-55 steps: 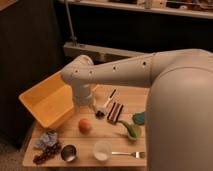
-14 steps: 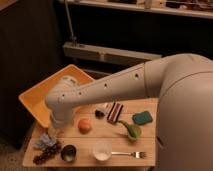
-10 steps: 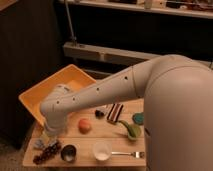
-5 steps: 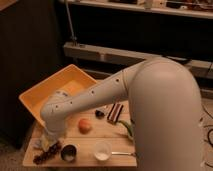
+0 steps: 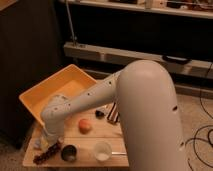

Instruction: Place grapes in tray

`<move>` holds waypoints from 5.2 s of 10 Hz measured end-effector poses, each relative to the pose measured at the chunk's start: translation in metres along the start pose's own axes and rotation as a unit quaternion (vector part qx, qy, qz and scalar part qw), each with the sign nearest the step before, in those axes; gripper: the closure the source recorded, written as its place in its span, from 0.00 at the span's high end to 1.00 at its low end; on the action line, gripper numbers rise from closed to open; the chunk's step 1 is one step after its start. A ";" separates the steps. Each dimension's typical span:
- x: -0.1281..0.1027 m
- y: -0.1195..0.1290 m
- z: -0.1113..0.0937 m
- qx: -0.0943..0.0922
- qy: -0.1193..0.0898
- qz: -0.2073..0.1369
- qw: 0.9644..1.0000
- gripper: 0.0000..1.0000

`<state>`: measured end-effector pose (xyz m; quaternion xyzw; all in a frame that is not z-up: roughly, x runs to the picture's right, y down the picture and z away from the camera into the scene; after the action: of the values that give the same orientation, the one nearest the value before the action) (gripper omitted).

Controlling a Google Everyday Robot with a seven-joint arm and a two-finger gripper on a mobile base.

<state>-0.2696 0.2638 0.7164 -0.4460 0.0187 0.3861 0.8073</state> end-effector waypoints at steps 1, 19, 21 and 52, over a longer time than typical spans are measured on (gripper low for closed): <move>0.000 0.000 0.000 -0.005 -0.002 -0.007 1.000 0.65; 0.006 -0.005 0.033 0.018 0.065 -0.057 0.996 0.03; 0.002 0.003 0.011 0.030 0.038 -0.055 0.997 0.00; -0.134 -0.118 -0.248 0.205 -0.152 0.110 0.961 0.00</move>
<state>-0.2102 -0.0355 0.7005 -0.2026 0.0229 0.5234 0.8273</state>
